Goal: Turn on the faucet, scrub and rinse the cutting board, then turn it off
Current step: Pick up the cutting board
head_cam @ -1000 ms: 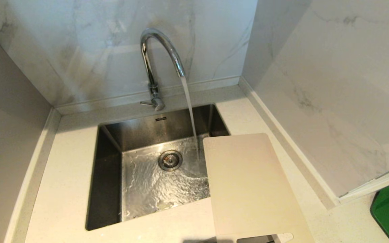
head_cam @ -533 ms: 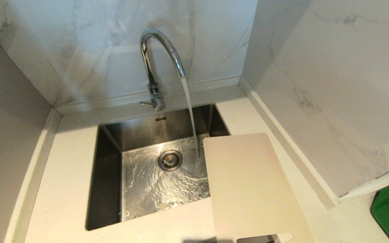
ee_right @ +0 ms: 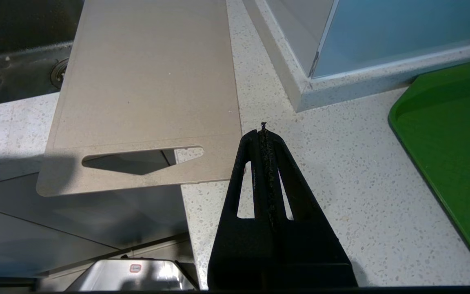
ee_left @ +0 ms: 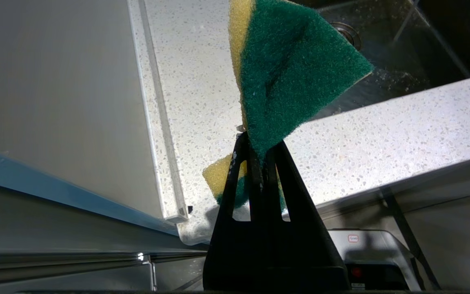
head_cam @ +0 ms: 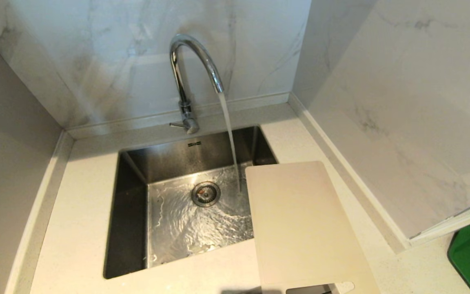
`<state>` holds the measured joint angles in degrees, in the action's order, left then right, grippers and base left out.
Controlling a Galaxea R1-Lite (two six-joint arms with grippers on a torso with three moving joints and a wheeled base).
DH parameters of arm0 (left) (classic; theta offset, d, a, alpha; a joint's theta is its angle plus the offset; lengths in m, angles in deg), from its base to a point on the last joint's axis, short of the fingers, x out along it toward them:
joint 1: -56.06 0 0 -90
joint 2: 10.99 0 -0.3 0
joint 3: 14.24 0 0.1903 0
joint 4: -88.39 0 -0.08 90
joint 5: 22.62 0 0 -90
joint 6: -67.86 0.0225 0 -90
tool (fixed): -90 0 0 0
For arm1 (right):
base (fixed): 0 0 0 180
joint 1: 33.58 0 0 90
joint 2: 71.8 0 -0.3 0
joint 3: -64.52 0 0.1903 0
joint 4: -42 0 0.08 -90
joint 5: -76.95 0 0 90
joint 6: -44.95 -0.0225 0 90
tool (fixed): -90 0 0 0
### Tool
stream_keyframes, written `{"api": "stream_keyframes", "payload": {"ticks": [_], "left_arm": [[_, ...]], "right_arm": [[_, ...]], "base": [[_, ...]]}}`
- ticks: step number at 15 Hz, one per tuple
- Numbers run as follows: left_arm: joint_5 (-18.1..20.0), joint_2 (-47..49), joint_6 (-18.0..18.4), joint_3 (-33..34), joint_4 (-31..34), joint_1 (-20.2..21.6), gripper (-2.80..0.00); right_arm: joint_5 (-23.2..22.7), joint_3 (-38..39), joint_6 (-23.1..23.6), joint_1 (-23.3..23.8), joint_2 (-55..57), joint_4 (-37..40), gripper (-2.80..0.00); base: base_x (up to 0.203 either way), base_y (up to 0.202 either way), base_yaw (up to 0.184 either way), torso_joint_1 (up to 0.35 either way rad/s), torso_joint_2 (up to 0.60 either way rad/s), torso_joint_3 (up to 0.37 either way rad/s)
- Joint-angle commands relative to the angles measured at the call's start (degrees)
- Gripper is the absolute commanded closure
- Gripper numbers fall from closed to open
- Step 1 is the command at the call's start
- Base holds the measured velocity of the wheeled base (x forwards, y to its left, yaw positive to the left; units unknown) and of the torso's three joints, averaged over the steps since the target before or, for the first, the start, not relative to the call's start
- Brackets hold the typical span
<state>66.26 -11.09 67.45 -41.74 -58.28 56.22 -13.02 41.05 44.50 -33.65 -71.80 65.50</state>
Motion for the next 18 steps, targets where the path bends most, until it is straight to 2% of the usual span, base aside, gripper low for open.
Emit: {"api": "stream_keyframes", "payload": {"ticks": [1, 3, 5, 7, 10, 18], "left_arm": [[0.0, 0.0, 0.0, 0.0, 0.0, 0.0, 0.0], [0.0, 0.0, 0.0, 0.0, 0.0, 0.0, 0.0], [0.0, 0.0, 0.0, 0.0, 0.0, 0.0, 0.0], [0.0, 0.0, 0.0, 0.0, 0.0, 0.0, 0.0], [0.0, 0.0, 0.0, 0.0, 0.0, 0.0, 0.0], [0.0, 0.0, 0.1, 0.0, 0.0, 0.0, 0.0]], "right_arm": [[0.1, -0.9, 1.0, 0.0, 0.0, 0.3, 0.0], [-0.1, -7.9, 1.2, 0.0, 2.0, 4.1, 0.0], [-2.4, -18.9, 1.3, -0.1, 5.8, 11.6, 0.0], [-5.9, -30.3, 1.7, -0.2, 13.0, 17.8, 0.0], [-8.4, -44.5, 5.0, -0.2, 25.3, 23.3, 0.0], [-16.4, -71.6, 11.1, -0.9, 48.7, 35.5, 0.0]], "base": [[0.0, 0.0, 0.0, 0.0, 0.0, 0.0], [0.0, 0.0, 0.0, 0.0, 0.0, 0.0], [0.0, 0.0, 0.0, 0.0, 0.0, 0.0], [0.0, 0.0, 0.0, 0.0, 0.0, 0.0], [0.0, 0.0, 0.0, 0.0, 0.0, 0.0], [0.0, 0.0, 0.0, 0.0, 0.0, 0.0]]}}
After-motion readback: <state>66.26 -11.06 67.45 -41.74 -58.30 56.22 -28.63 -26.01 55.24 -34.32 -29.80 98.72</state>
